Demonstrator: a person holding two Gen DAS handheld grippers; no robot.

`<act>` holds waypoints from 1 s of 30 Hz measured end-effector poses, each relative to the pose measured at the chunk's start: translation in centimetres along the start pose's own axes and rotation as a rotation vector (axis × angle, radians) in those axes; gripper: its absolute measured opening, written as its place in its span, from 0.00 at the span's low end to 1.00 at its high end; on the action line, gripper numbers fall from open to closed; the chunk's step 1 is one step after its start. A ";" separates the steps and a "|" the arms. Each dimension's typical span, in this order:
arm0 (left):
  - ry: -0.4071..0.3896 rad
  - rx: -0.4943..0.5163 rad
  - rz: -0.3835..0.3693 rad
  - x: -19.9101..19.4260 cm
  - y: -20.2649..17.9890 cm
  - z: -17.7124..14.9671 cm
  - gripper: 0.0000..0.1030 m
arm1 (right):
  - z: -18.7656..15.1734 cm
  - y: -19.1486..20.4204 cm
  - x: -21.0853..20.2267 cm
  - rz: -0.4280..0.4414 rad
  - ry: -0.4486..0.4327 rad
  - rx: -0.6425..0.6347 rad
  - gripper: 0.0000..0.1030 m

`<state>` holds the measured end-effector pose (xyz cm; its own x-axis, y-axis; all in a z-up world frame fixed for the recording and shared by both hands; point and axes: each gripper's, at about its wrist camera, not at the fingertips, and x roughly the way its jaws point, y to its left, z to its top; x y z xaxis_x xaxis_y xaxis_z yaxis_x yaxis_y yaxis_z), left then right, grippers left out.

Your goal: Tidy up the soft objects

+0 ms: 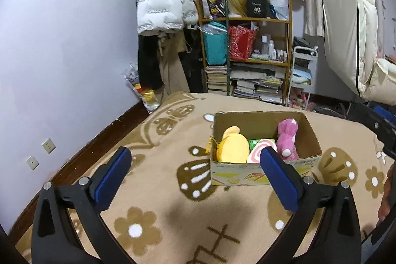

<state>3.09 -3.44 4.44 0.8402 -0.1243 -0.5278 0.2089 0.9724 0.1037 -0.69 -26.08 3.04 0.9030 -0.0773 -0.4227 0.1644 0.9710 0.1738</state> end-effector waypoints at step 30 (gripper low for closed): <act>-0.043 0.043 0.051 -3.1 0.8 -4.3 0.99 | -4.3 -0.6 -4.1 -0.068 -0.007 -0.029 1.00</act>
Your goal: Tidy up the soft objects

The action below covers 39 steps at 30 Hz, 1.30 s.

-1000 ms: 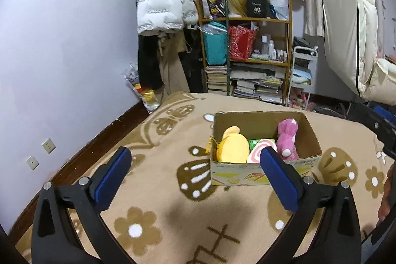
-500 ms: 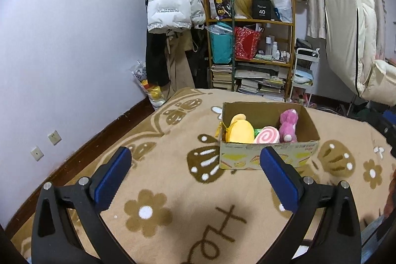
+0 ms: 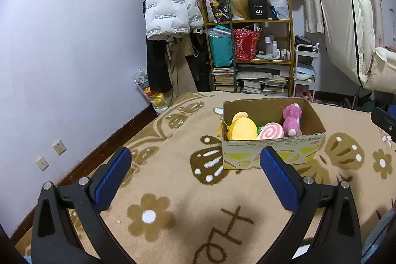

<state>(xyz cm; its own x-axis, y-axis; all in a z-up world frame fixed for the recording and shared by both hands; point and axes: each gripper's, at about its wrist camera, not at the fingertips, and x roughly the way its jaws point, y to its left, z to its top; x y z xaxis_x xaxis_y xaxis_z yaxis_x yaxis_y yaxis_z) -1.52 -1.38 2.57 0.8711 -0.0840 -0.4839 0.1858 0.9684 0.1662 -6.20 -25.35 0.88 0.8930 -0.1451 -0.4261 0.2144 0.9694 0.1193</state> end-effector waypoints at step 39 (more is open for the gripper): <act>0.005 -0.010 0.004 1.5 0.3 -0.6 0.99 | -1.4 0.2 1.4 0.012 0.032 0.025 1.00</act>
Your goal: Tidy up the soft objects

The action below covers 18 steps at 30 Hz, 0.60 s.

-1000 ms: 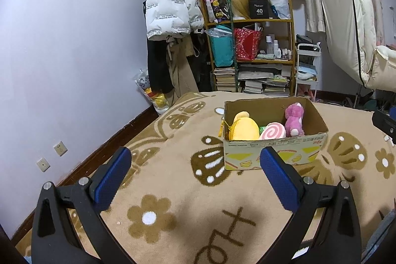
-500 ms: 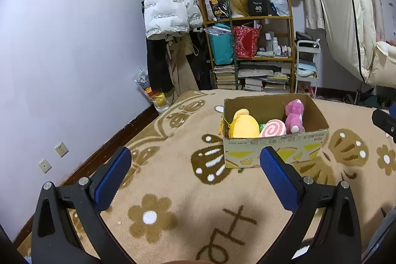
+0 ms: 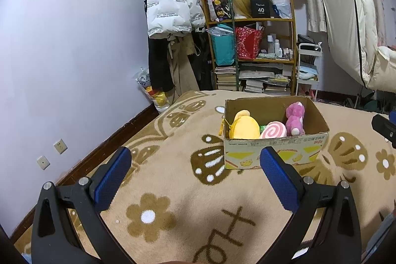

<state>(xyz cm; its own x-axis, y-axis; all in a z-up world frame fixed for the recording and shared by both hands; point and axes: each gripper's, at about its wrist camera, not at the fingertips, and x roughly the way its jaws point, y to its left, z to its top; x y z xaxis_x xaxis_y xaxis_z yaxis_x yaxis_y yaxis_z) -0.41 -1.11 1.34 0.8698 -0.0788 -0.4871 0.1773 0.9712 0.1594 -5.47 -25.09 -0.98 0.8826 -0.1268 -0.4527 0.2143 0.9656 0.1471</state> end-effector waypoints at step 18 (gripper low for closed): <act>-0.001 0.005 -0.006 -0.1 0.0 0.1 0.99 | -0.2 0.0 -0.2 -0.006 -0.009 0.003 1.00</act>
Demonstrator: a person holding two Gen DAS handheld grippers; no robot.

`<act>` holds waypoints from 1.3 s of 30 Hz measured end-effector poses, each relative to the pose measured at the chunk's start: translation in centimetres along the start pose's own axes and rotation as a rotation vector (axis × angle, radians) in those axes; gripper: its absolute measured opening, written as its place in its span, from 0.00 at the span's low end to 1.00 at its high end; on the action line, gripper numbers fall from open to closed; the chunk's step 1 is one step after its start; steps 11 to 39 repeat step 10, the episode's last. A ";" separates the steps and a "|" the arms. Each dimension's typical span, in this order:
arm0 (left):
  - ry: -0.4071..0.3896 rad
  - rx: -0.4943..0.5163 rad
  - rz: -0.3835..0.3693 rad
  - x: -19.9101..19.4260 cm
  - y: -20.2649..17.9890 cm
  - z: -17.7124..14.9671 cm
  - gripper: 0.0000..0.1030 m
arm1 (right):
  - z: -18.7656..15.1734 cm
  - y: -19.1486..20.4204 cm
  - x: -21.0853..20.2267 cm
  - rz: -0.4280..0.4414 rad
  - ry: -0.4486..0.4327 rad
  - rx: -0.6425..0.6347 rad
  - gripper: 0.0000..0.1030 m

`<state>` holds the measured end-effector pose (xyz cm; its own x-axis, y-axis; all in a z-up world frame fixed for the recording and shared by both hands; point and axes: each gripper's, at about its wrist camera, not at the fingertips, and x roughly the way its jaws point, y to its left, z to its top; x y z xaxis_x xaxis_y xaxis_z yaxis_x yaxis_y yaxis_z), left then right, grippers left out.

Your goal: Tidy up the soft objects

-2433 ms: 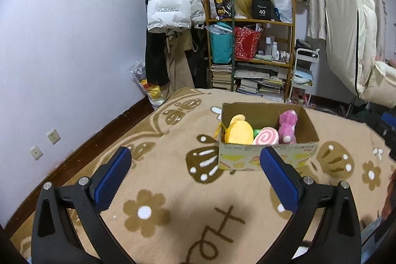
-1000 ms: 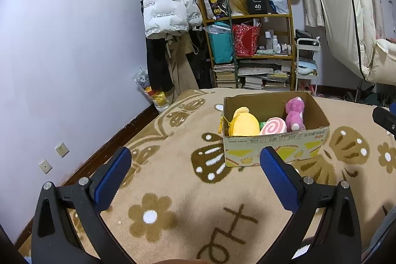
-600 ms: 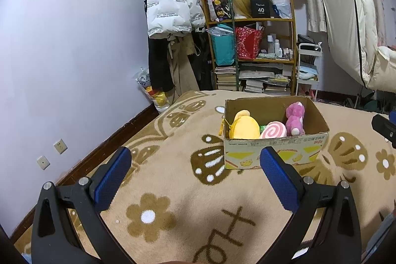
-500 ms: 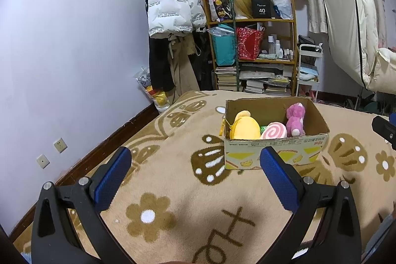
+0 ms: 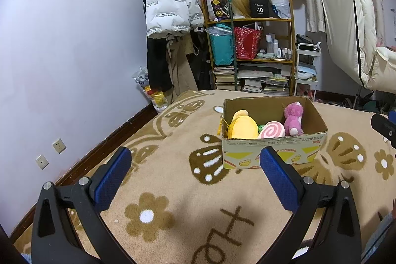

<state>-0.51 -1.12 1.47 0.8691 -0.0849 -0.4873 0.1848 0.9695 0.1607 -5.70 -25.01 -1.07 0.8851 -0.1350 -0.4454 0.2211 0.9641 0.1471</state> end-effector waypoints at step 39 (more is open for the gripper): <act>0.002 0.002 -0.010 -0.2 -0.1 -0.2 0.99 | 0.1 0.1 -0.1 -0.003 0.004 0.002 1.00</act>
